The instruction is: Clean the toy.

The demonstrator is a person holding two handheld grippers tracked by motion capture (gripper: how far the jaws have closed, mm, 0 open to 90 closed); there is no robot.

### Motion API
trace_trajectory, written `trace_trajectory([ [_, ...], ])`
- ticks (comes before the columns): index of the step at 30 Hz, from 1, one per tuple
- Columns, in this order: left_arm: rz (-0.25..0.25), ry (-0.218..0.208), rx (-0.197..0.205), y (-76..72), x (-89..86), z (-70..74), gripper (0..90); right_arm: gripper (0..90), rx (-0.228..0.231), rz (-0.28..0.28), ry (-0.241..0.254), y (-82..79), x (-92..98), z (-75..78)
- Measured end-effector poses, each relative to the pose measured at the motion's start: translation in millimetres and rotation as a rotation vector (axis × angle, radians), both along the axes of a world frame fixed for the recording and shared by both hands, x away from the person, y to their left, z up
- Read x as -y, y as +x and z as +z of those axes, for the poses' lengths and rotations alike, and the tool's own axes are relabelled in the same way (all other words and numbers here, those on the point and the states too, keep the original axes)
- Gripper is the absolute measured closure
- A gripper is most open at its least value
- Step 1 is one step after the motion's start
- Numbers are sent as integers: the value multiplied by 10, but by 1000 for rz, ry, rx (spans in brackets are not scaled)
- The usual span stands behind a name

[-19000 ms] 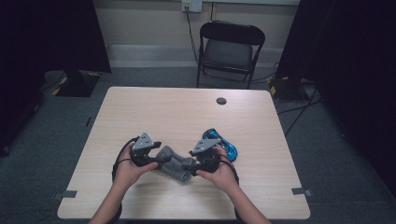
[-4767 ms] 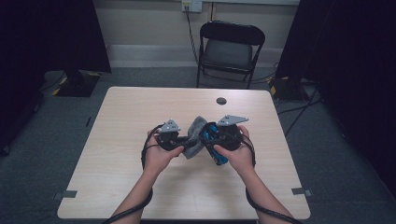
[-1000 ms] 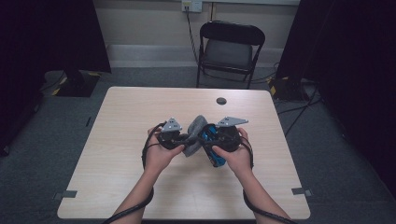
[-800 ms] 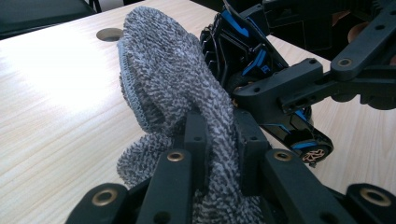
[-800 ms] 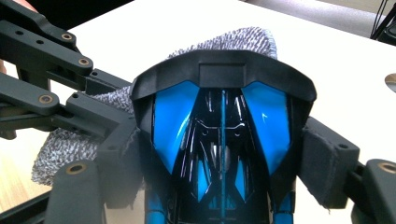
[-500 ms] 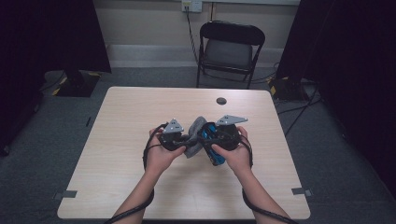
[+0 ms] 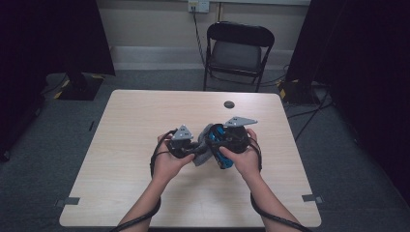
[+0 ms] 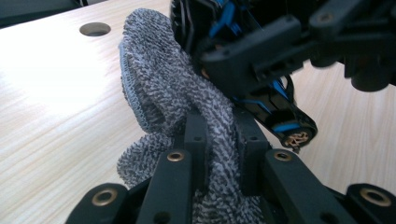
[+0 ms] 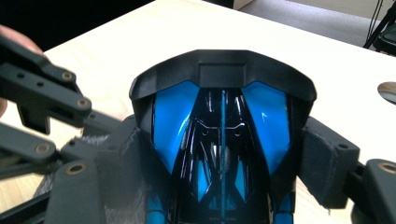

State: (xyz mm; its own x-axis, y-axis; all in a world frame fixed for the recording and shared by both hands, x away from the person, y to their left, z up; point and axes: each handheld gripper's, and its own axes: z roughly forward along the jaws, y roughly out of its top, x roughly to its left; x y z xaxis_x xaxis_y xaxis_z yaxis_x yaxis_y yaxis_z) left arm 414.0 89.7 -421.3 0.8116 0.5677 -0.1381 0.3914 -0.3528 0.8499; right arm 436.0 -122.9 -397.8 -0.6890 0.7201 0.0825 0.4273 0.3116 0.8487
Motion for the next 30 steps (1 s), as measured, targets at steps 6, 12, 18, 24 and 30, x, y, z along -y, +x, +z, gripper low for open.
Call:
trace_trajectory([
  [6, -24, 0, -8, -54, 95, -70, 782, 256, 11, -14, 12, 30, -9, 66],
  [12, -46, 12, -15, -96, 162, -130, 783, 256, 13, -23, 9, 65, -18, 99],
  [18, -63, 20, -19, -135, 213, -181, 783, 255, 14, -19, 15, 93, -32, 141],
  [24, -75, 23, -21, -161, 246, -220, 783, 255, 18, -17, 19, 99, -48, 170],
  [30, -83, 17, -33, -183, 277, -254, 783, 255, 18, -17, 27, 108, -44, 186],
])
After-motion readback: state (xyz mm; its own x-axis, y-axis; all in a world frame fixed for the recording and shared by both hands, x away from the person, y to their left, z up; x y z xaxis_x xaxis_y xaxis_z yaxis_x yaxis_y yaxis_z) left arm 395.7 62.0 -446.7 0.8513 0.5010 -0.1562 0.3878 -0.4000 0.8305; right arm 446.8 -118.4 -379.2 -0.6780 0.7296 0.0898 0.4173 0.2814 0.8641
